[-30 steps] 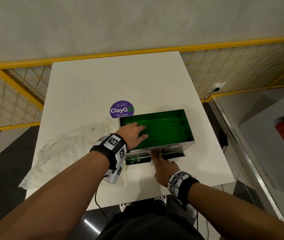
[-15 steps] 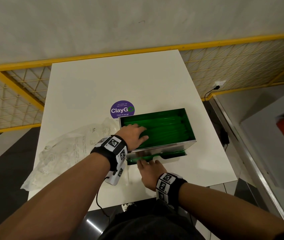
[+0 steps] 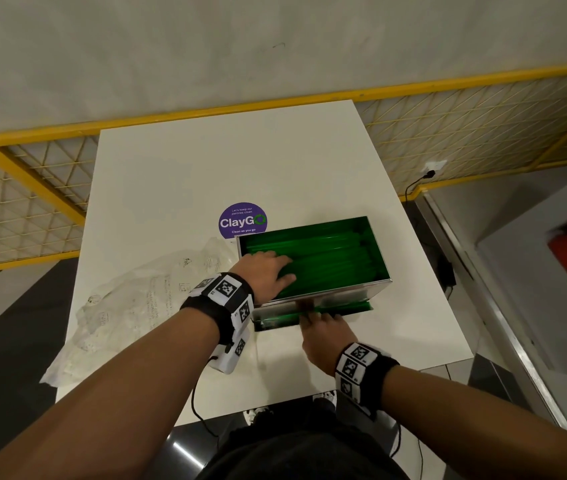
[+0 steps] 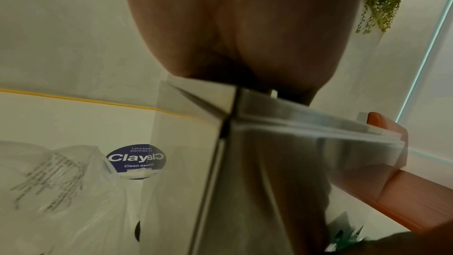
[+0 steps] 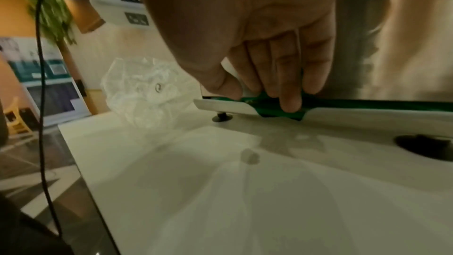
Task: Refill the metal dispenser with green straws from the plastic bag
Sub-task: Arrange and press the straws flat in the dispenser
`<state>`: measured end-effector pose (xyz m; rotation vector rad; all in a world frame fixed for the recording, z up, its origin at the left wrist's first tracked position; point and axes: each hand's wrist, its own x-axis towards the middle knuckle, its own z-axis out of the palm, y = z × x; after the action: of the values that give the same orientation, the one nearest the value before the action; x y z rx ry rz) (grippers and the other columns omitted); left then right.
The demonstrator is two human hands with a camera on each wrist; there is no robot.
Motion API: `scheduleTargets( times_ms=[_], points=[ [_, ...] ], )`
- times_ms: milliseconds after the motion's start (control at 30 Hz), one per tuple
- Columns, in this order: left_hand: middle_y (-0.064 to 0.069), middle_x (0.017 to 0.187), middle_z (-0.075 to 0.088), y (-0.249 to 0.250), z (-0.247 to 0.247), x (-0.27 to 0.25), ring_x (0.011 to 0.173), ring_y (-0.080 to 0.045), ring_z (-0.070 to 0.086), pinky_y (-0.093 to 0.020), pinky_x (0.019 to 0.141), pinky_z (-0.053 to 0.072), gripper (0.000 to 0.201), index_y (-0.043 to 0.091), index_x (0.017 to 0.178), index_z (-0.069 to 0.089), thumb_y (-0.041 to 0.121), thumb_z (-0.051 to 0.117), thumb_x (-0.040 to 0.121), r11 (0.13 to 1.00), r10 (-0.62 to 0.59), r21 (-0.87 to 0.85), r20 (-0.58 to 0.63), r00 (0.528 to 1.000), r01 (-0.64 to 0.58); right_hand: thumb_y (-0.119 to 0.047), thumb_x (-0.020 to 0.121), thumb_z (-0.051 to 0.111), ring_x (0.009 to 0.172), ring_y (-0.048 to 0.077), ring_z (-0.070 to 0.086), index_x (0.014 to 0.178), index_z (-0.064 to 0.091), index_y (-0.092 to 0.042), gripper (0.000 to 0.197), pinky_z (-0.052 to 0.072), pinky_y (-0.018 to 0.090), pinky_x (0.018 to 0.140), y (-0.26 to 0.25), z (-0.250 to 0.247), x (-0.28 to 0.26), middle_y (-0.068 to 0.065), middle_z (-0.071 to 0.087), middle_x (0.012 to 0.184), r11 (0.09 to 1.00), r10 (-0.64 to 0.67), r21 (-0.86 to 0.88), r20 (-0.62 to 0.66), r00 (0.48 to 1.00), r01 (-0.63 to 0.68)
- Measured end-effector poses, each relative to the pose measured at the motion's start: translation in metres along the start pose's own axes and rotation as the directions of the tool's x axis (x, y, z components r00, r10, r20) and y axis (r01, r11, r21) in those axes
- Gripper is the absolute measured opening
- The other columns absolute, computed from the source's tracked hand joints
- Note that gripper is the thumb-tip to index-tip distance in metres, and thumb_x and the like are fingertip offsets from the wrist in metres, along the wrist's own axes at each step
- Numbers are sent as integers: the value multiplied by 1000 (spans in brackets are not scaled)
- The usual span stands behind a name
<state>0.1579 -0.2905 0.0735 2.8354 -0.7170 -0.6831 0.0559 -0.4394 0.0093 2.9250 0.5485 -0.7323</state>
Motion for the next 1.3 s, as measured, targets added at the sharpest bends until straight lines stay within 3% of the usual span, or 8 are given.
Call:
scheduleTargets(
  times_ms=[133, 267, 367, 633, 867, 1033, 1133, 1300],
  points=[
    [-8, 139, 48, 2, -2, 0, 127, -27, 47, -37, 100, 39, 51, 23, 144, 34, 45, 35, 98, 1000, 4, 7, 21, 1000, -4, -10, 95, 38, 111, 39, 55, 141, 35, -2, 47, 41, 46, 95, 17, 9, 4, 23, 44, 139, 998, 51, -24, 23, 998, -50],
    [-10, 138, 49, 0, -2, 0, 125, -28, 49, -39, 101, 40, 51, 21, 143, 36, 44, 38, 98, 999, -2, -35, 15, 1000, 3, -23, 46, 87, 56, 27, 65, 79, 75, -14, 36, 54, 35, 46, 20, 14, 10, 11, 71, 83, 995, 69, -64, -35, 997, -71],
    [-10, 135, 51, -1, -2, -1, 123, -28, 51, -40, 100, 42, 50, 19, 141, 40, 44, 39, 97, 999, -7, -42, 11, 1000, 8, -23, 34, 88, 51, 23, 63, 62, 74, -18, 32, 49, 30, 39, 21, 17, 15, 3, 69, 66, 997, 49, -57, -55, 997, -53],
    [-8, 129, 56, -8, -26, -15, 119, -24, 53, -35, 101, 42, 42, 15, 133, 49, 36, 45, 97, 955, -5, -294, -114, 994, -29, -16, 34, 85, 44, 21, 60, 79, 70, -17, 47, 47, 28, 41, 15, -18, -33, 1, 65, 56, 994, -74, -95, -219, 973, 54],
    [-4, 117, 66, -25, -60, -43, 107, -21, 59, -24, 90, 41, 33, 15, 123, 60, 29, 40, 100, 821, -195, -569, -345, 918, -39, -9, 57, 84, 46, 17, 39, 86, 58, -16, 39, 30, 24, 46, 53, -123, -55, 0, 56, 55, 1000, -16, 2, -634, 773, 23],
    [-6, 124, 62, -3, -54, -25, 113, -21, 57, -26, 96, 40, 32, 12, 126, 56, 22, 45, 97, 862, -196, -507, -362, 911, -16, -11, 93, 46, 97, 33, 61, 111, 60, -13, 23, 38, 35, 67, 54, -144, 25, 12, 63, 105, 1000, 7, -8, -154, 988, -8],
    [-11, 130, 53, 13, -30, -7, 119, -27, 52, -36, 101, 42, 45, 15, 135, 44, 20, 52, 91, 969, -81, -241, -105, 991, 54, -21, 92, 50, 100, 33, 63, 115, 63, -16, 26, 50, 36, 79, 51, -133, 44, 12, 64, 113, 997, -11, 79, 49, 999, 7],
    [-17, 135, 43, 16, 0, 7, 120, -39, 48, -48, 101, 43, 81, 25, 147, 21, 34, 65, 80, 987, -150, -39, 113, 982, 155, -39, 80, 66, 131, 33, 34, 142, 32, -26, 72, 39, 50, 103, 82, -119, 39, 11, 35, 142, 994, -3, 105, 76, 997, -5]
  ],
)
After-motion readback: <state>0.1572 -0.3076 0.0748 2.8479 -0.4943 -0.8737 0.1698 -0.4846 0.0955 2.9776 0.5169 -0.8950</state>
